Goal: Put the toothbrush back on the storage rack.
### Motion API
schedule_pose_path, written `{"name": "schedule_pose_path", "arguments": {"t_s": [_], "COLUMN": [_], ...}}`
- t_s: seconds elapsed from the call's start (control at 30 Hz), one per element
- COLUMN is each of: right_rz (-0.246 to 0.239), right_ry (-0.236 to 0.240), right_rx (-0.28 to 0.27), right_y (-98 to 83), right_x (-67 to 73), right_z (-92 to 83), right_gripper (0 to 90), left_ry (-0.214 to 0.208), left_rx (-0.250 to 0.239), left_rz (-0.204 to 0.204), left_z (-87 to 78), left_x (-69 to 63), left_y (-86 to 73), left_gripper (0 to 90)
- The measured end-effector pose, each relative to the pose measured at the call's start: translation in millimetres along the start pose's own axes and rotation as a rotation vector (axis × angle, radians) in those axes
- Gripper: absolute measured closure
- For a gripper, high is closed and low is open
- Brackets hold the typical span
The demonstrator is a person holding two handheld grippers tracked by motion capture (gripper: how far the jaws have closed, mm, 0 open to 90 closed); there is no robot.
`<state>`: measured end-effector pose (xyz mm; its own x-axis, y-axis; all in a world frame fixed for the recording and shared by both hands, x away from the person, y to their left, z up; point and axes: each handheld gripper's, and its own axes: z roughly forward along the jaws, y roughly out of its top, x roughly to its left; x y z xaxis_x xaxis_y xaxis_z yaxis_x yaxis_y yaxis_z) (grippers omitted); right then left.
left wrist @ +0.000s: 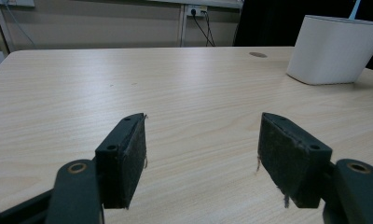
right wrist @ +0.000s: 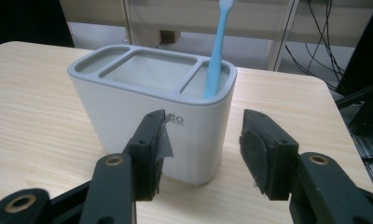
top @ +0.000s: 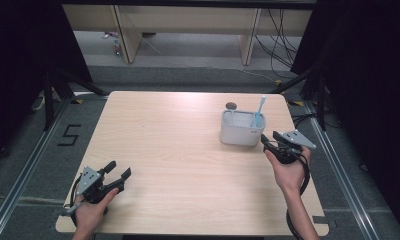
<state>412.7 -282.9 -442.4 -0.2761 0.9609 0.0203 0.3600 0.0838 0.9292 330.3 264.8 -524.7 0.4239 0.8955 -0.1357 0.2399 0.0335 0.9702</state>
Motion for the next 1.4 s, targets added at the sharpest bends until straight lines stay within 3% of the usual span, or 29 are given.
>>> {"name": "schedule_pose_path", "arguments": {"t_s": [0.07, 0.1, 0.3, 0.33, 0.37, 0.43, 0.47, 0.5, 0.57, 0.67, 0.7, 0.73, 0.77, 0.87, 0.9, 0.97, 1.0, 1.1, 1.3, 1.33, 1.37, 1.4], "right_rz": [0.020, 0.001, 0.009, -0.012, 0.013, 0.019, -0.012, 0.022, 0.025, -0.006, 0.028, -0.011, 0.006, 0.012, 0.036, 0.012, 0.065, 0.025, 0.061, 0.042, 0.068, 0.039], "right_ry": [0.009, 0.011, 0.018, 0.021, 0.031, 0.034, 0.035, 0.044, 0.046, 0.057, 0.045, 0.037, 0.055, 0.047, 0.043, 0.050, 0.042, 0.032, 0.029, 0.031, 0.027, 0.006], "right_rx": [0.011, 0.016, 0.034, 0.034, 0.034, 0.050, 0.045, 0.059, 0.070, 0.063, 0.070, 0.055, 0.058, 0.061, 0.061, 0.057, 0.063, 0.075, 0.057, 0.040, 0.047, 0.041], "right_y": [-2.6, -3.6, -12.8, -14.8, -18.2, -24.3, -27.2, -30.7, -36.6, -44.1, -46.3, -48.0, -49.9, -55.2, -57.6, -61.9, -64.2, -68.2, -78.3, -80.4, -81.5, -82.9], "right_x": [1.2, -0.7, -0.9, -2.6, -1.0, -0.2, -2.6, -0.2, -0.1, -3.3, -0.4, -3.3, -2.9, -4.2, -2.8, -7.0, -3.4, -8.9, -8.6, -9.2, -7.0, -8.7], "right_z": [-2.6, -3.6, -10.2, -11.5, -12.3, -15.2, -16.1, -17.8, -21.0, -24.9, -28.0, -29.0, -31.1, -37.8, -39.7, -41.4, -44.1, -49.5, -56.6, -56.5, -58.1, -58.3], "right_gripper": [50.5, 50.5, 49.8, 49.7, 49.6, 49.6, 49.6, 49.7, 49.7, 49.6, 49.6, 49.6, 49.5, 49.5, 49.5, 49.2, 49.2, 49.1, 49.2, 49.2, 49.2, 49.2], "left_ry": [0.000, 0.000, 0.003, -0.001, 0.002, 0.004, 0.004, 0.004, 0.005, 0.004, 0.005, 0.005, 0.005, 0.005, 0.004, 0.004, 0.004, 0.003, 0.003, -0.009, -0.009, -0.009], "left_rx": [0.000, 0.000, 0.006, -0.002, 0.003, 0.006, 0.006, 0.006, 0.005, 0.007, 0.007, 0.006, 0.006, 0.006, 0.006, 0.006, 0.007, 0.008, 0.008, -0.013, -0.014, -0.014], "left_rz": [-0.001, 0.000, 0.001, -0.001, -0.001, -0.001, -0.001, -0.001, -0.001, -0.001, -0.001, -0.001, -0.002, -0.003, -0.002, -0.001, -0.001, 0.000, -0.005, -0.008, -0.009, -0.008], "left_z": [0.0, 0.0, -0.6, 0.0, -0.3, -0.5, -0.5, -0.5, -0.5, -0.4, -0.4, -0.4, -0.4, -0.4, -0.4, -0.3, -0.2, 0.1, 0.3, 2.1, 2.2, 2.3], "left_x": [0.0, -0.1, -0.4, -0.4, -0.4, -0.4, -0.4, -0.4, -0.5, -0.4, -0.4, -0.4, -0.4, -0.4, -0.4, -0.6, -0.7, -0.9, -1.0, -0.6, -0.8, -0.8], "left_y": [0.0, 0.0, 0.2, -0.1, 0.1, 0.2, 0.2, 0.2, 0.1, 0.2, 0.2, 0.2, 0.2, 0.2, 0.2, 0.2, 0.2, 0.3, 0.3, -0.4, -0.5, -0.5], "left_gripper": [31.9, 31.9, 31.9, 31.9, 31.9, 32.0, 31.9, 31.9, 32.0, 31.9, 32.0, 31.9, 31.9, 31.9, 31.9, 31.9, 32.0, 32.0, 32.0, 32.0, 32.0, 32.0]}}
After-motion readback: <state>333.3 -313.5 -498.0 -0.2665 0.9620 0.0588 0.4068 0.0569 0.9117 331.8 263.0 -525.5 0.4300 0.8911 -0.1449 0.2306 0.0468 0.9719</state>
